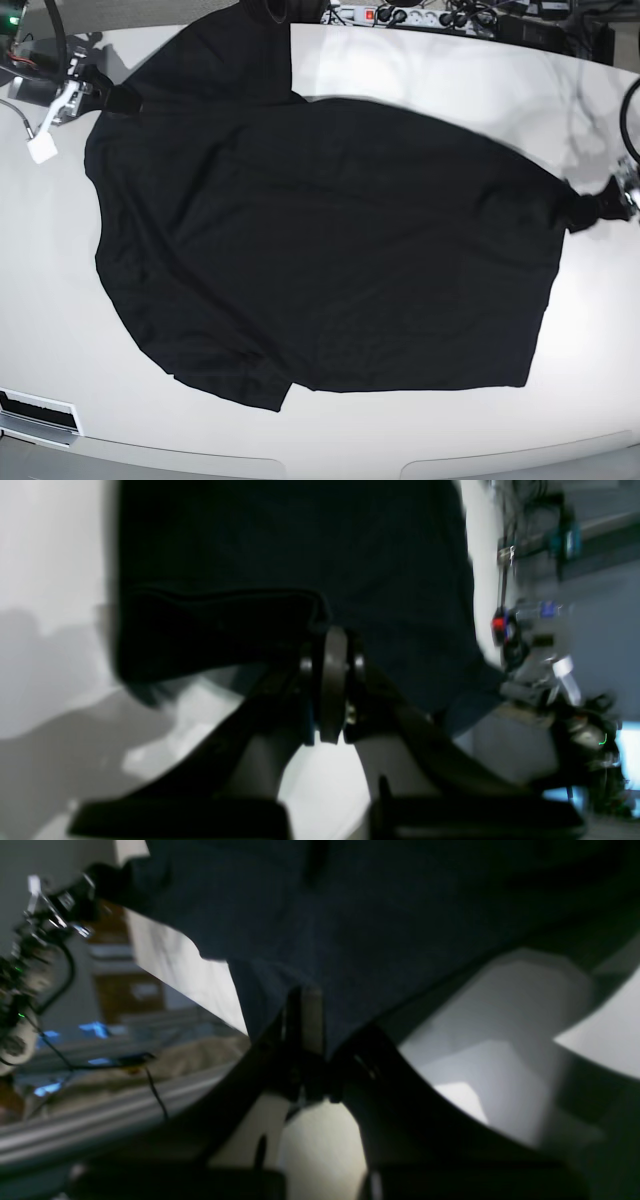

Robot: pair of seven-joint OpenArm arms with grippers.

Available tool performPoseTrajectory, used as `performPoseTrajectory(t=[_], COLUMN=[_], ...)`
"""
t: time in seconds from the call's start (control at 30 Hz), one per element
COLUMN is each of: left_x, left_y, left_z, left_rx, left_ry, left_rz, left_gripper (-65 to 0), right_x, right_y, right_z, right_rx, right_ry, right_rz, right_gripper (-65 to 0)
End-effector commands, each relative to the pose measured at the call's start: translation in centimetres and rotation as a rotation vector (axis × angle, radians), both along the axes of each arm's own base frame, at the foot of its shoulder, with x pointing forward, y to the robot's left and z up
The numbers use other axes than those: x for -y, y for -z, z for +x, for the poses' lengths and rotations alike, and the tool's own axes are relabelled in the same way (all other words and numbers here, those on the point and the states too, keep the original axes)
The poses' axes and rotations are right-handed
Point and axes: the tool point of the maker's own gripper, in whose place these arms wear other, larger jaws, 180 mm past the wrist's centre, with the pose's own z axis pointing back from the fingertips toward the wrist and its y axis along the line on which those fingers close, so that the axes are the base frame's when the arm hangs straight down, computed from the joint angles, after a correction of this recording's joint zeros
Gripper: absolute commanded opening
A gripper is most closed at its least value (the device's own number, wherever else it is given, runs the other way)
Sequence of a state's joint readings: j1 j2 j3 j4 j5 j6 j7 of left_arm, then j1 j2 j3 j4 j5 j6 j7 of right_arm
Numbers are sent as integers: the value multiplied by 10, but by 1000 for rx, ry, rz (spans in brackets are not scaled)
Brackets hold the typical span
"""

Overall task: Layout the t-shirt on the table in an organized manner, then fold the t-shirt properly
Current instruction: 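Drag the shirt with both grippers away from the robot, flattening it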

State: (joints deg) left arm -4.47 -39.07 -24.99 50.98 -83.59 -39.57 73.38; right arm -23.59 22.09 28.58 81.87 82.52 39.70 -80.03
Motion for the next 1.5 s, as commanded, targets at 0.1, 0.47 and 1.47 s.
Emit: performPoseTrajectory(t=[0.1,0.47,1.47], left_x=[17,48,4], left_y=[-14,-16,5], left_z=[-15,-83,-197], left_rx=[31,-36,-431], left_ry=[134,367,529], left_rz=[70,170,270], left_gripper=[-650,-650,-650], right_x=[0,8,50], right_y=[-20,-23,-18], right_z=[-1,-26,-60], right_rx=[62,45,-78], right_ry=[-58,-234,-346], right_rz=[-44,-313,-489], right_gripper=[-650,-650,-650])
